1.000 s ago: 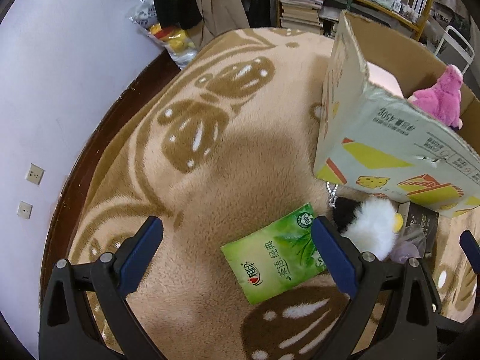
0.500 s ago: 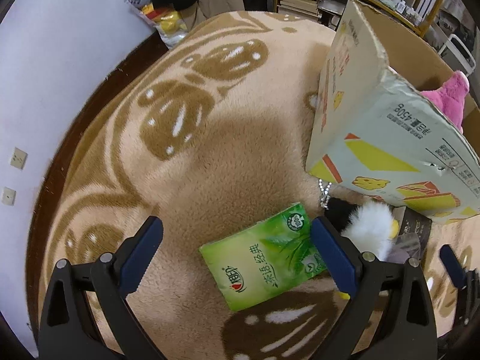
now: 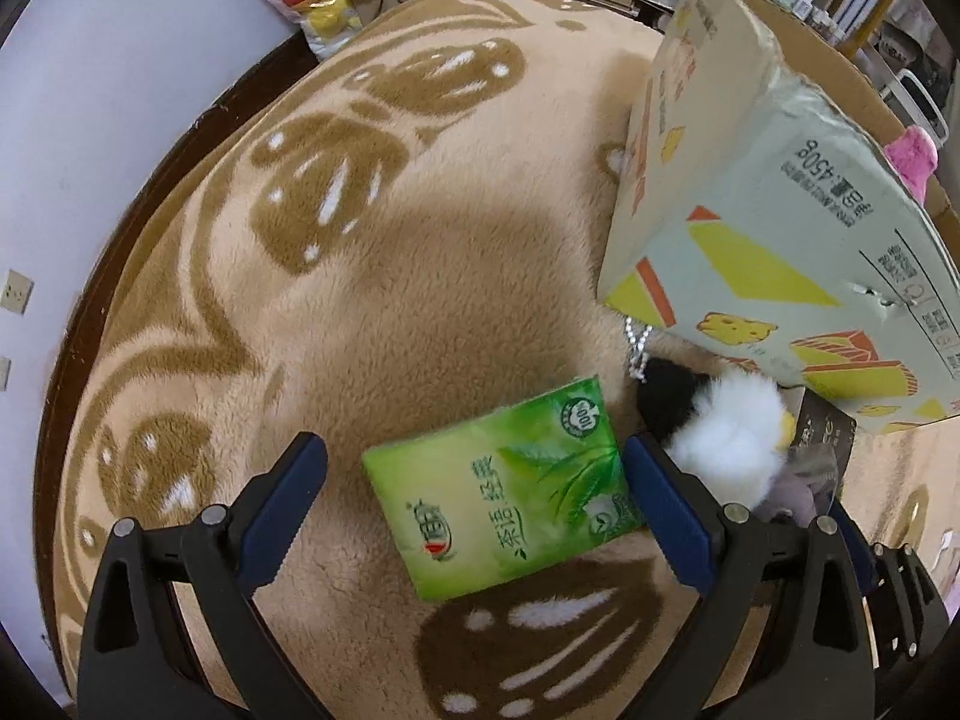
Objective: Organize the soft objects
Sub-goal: 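Grasp the green tissue pack with the left tool while the right tool grips the clear bag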
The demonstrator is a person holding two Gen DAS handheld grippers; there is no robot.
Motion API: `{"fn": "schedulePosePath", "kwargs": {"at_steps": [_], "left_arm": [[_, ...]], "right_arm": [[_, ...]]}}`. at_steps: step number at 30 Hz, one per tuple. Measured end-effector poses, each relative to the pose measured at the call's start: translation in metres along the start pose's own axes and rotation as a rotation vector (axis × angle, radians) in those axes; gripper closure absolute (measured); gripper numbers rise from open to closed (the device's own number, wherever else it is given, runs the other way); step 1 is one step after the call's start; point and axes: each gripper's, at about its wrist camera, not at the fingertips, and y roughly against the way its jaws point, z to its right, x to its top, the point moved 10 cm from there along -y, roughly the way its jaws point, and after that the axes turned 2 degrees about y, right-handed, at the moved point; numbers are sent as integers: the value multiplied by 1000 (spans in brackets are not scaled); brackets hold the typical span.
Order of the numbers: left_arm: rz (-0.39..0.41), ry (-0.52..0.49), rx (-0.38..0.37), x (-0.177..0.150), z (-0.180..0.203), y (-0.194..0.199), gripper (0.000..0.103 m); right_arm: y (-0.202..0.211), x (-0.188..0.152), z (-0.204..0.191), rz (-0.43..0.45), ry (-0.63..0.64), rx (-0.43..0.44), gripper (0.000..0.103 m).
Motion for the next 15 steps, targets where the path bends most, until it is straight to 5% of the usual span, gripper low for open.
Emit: {"fn": "schedulePosePath", "kwargs": {"at_steps": [6,15], "left_arm": [[-8,8,-29,-8,-3,3,25],[61,-41,5,-22,-3,27,26]], "right_arm": [[8,-4,5,2,-6,-26,87],[41,-3,21,69,-41,-30,90]]}}
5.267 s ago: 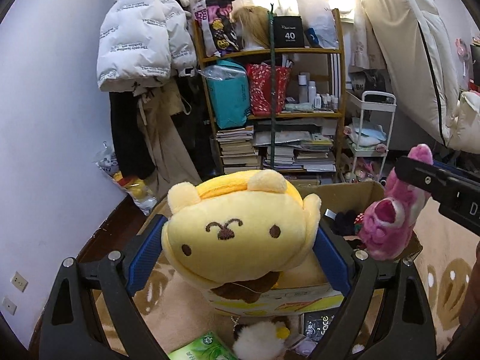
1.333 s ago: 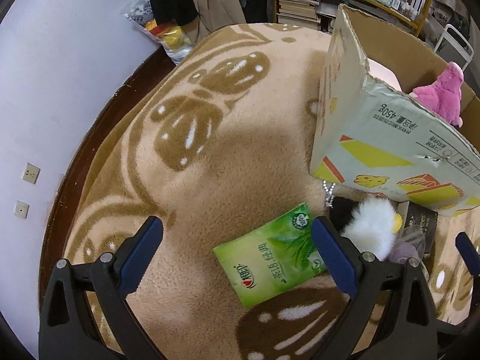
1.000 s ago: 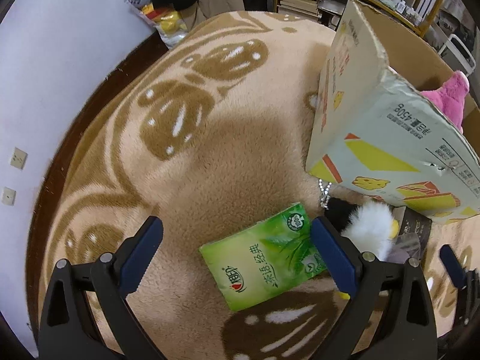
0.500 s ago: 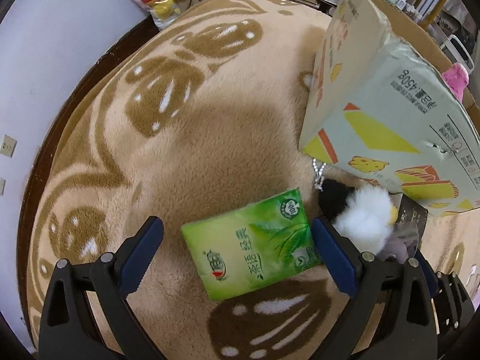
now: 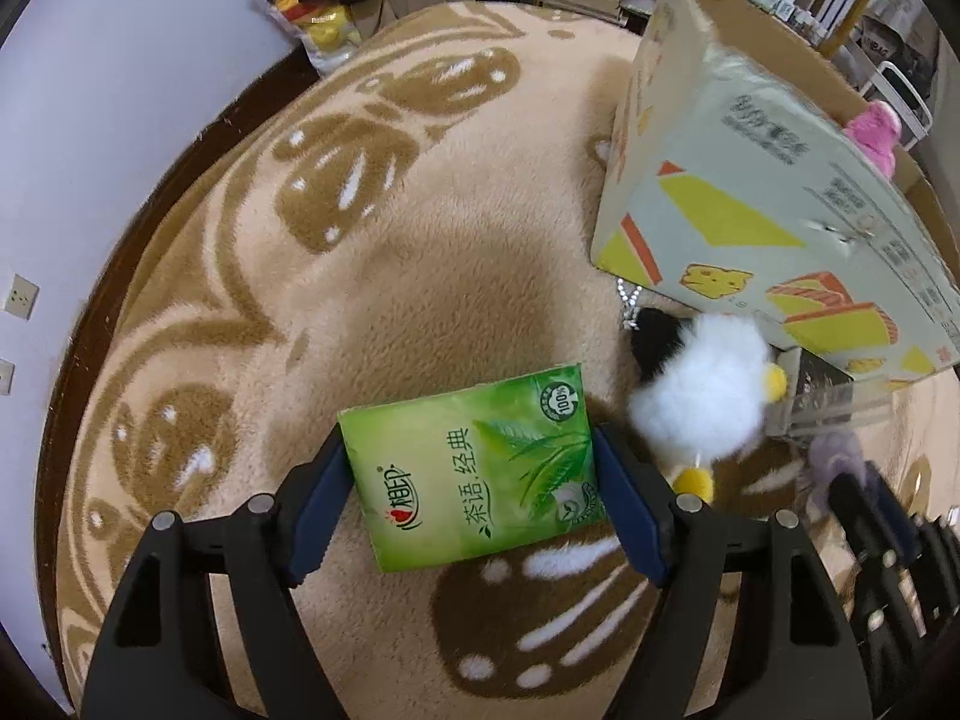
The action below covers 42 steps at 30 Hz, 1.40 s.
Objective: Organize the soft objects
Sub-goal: 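Grasp the green tissue pack with the left tool while the right tool grips the clear bag, then lift and carry the tissue pack and clear bag over the box with both tools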
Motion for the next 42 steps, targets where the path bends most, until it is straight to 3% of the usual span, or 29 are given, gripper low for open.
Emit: {"fn": "schedulePosePath", "kwargs": {"at_steps": [13,18,22,30,36,42], "left_arm": [[308,-93,-1,-7,19,91,26],[451,-133,-49,0,35,129,26],[583,-167,-49,5,46,159,26],[768,-195,-25,19,58,202,26],[854,-216,2,33,66,219,26],[869,-230,38,48,71,217,26]], "right_arm": [[77,22,41,206,-74,-156,90],[102,34,57,303,-112,-234,90],[119,44,70,363,-147,-234,90],[147,66,101,448,-188,-276,89],[156,82,117,491,-198,-290,89],[164,107,114,554,-132,-311,89]]}}
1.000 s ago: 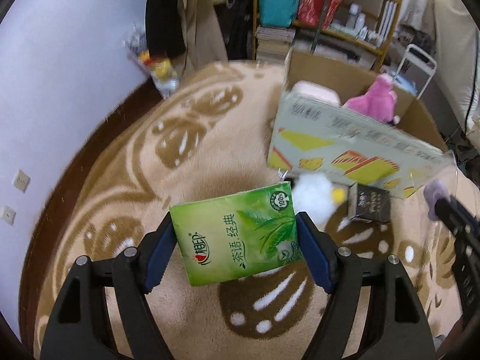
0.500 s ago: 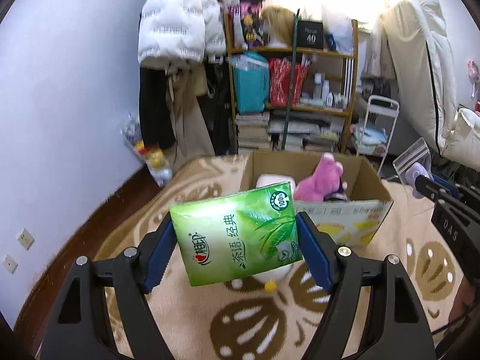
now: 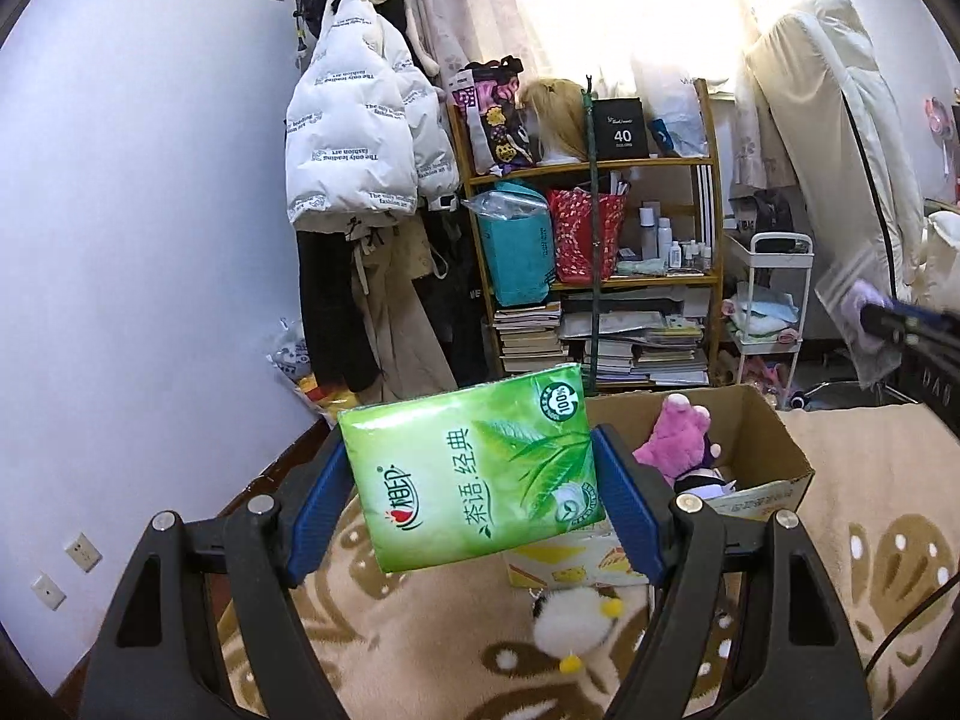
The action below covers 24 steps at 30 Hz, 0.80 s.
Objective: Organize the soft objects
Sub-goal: 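Lift and carry the tissue pack and clear bag over the box with both tools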
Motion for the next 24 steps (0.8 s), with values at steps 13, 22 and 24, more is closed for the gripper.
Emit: {"fn": "schedulePosePath", "kwargs": {"at_steps": [13,22,24], "left_arm": [[41,-17,37,26,7,-29,26],[-6,-45,4,16,26,-65,26],[-17,-38,-4,12,28,-71,26]], "right_arm": [[-33,6,-16,0,8,38,89],[-58,-14,-21,-45,11,83,89],[-65,-19,-23,-61,15,87,89]]}}
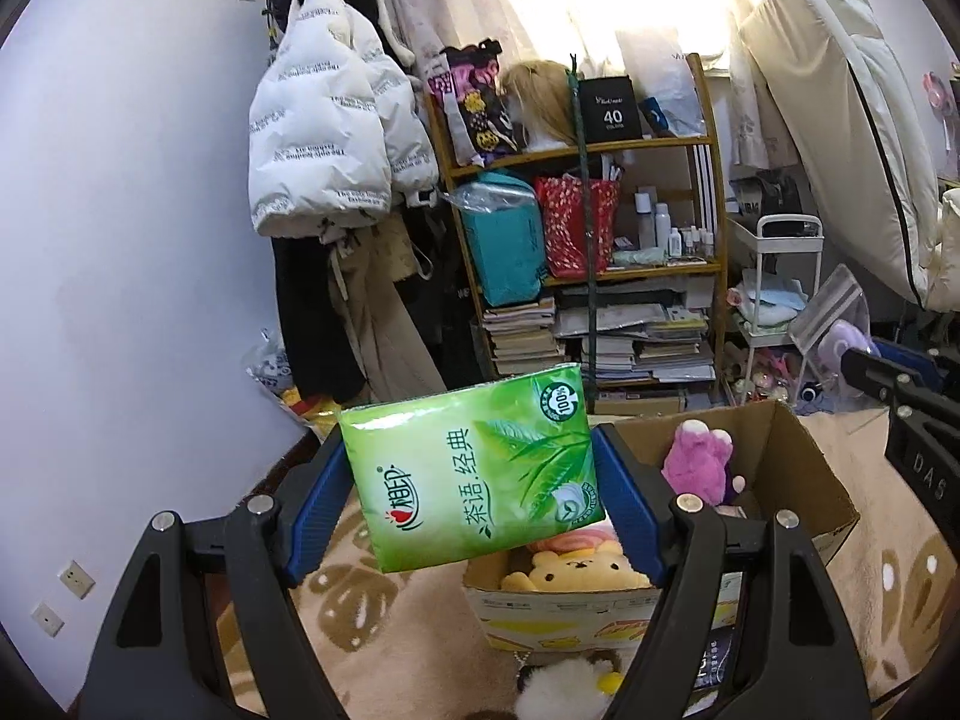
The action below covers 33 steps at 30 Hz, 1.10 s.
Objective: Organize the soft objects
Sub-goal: 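Lift and carry the tissue pack and clear bag over the box with both tools, then open the left tool over the box while the right tool releases the clear bag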
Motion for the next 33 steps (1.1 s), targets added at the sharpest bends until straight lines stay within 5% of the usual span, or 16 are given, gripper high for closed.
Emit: {"fn": "schedulePosePath", "kwargs": {"at_steps": [21,33], "left_arm": [[-91,-13,-82,-33,17,-36,25],[-115,-1,-109,-34,19,-38,25]], "right_arm": [[-42,-42,-20,-139,23,46,89],[-39,-44,-25,-135,47,55,89]]}}
